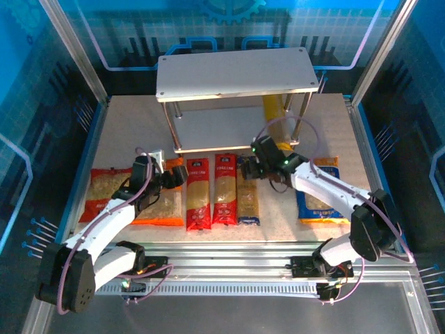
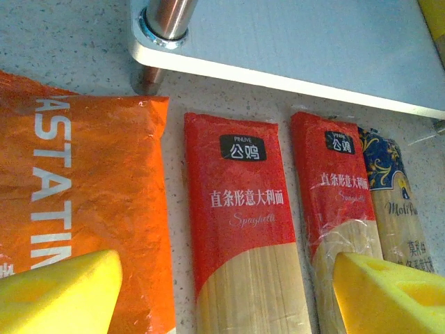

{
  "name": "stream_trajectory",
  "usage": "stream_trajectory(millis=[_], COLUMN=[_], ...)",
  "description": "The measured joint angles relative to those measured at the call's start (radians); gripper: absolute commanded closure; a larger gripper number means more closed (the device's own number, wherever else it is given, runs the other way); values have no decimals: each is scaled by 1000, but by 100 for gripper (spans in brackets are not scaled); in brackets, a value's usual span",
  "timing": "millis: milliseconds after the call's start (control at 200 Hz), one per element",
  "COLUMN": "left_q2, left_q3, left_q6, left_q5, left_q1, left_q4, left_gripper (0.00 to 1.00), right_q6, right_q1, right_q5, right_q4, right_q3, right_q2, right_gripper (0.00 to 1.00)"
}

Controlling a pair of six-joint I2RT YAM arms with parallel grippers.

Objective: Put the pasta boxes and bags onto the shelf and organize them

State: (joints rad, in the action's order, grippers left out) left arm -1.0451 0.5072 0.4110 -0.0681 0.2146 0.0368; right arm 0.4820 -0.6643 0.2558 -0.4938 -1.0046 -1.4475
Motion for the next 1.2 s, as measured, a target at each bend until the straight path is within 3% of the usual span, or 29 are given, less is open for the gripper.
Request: stream_trajectory(millis=[265,550,1026,1201], left_q2=[0,28,31,24], left_q3=[0,0,0,0], left_q6=[2,2,2,2], left_q5=[0,3,3,3], left_q1=[0,3,5,5], left_q4=[-8,-5,-5,-6], left_gripper=[19,19,19,19], right_q6=[137,177,189,192], right_q1=[-88,-89,-89,-88], right_q5=[-42,-54,-104,-105], right_q4=[-10,-2,29,20], right_q3=[55,54,32,21], right_q2=[-32,-164,-255,-269], right_gripper=[13,10,10,14])
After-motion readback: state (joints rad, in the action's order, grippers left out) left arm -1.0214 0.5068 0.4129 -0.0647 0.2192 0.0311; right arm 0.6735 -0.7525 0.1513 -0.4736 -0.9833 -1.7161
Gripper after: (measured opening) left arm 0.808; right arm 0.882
